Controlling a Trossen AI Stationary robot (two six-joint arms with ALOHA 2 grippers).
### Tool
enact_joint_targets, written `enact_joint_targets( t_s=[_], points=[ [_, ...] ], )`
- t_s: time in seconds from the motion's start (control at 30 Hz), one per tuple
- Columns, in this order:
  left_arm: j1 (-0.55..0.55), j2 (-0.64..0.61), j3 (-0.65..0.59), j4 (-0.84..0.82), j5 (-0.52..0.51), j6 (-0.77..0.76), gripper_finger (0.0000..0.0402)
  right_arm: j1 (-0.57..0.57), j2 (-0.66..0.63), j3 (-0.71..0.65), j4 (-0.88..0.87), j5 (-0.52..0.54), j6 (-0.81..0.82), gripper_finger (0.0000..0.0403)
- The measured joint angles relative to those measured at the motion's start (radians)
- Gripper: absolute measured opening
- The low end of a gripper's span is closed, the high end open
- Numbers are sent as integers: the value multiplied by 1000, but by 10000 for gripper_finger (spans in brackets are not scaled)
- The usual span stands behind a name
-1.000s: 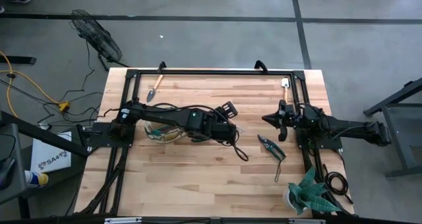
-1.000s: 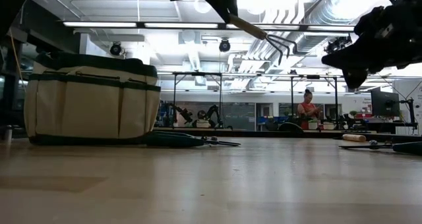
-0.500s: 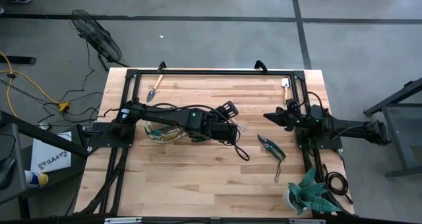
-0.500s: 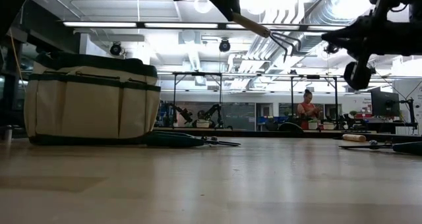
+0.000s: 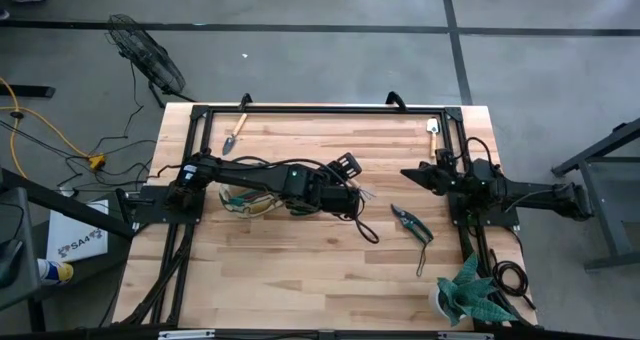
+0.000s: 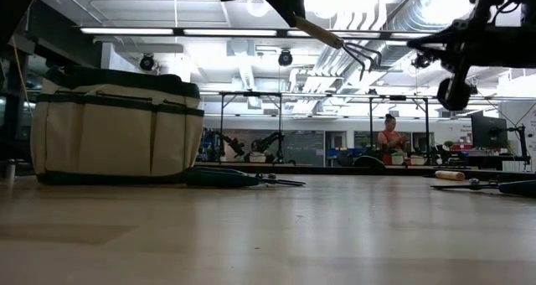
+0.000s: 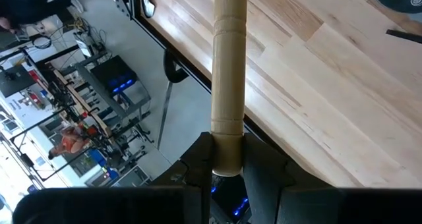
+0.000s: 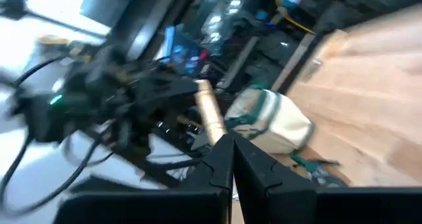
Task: Pick & Place Garden tools in Gardening bag
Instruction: Put the light brown hand rake into the white gardening bag
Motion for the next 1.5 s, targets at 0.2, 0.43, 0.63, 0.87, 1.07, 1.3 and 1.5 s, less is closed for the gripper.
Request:
enact_joint_targets(
  t_s=[0.2, 0.43, 0.63, 0.87, 1.07, 1.3, 1.5],
  points=[
    [0, 0, 0, 0, 4, 0, 57, 2, 73, 93, -33, -36, -145, 2],
    [0, 0, 0, -2, 5, 0, 57, 47, 303, 284, -112, -78, -419, 28],
    [0, 0, 0, -3, 5, 0, 57, 74, 552, 408, -132, -78, -490, 138],
    [0, 0, 0, -11, 5, 0, 57, 84, 793, 505, -127, -121, -537, 256],
    [0, 0, 0, -10, 5, -1, 57, 90, 937, 562, -73, -119, -585, 262],
    [0, 0, 0, -10, 6, -1, 57, 90, 1034, 606, -24, -132, -590, 244],
    [0, 0, 0, -14, 7, -3, 57, 90, 1048, 610, -23, -131, -590, 193]
  ],
)
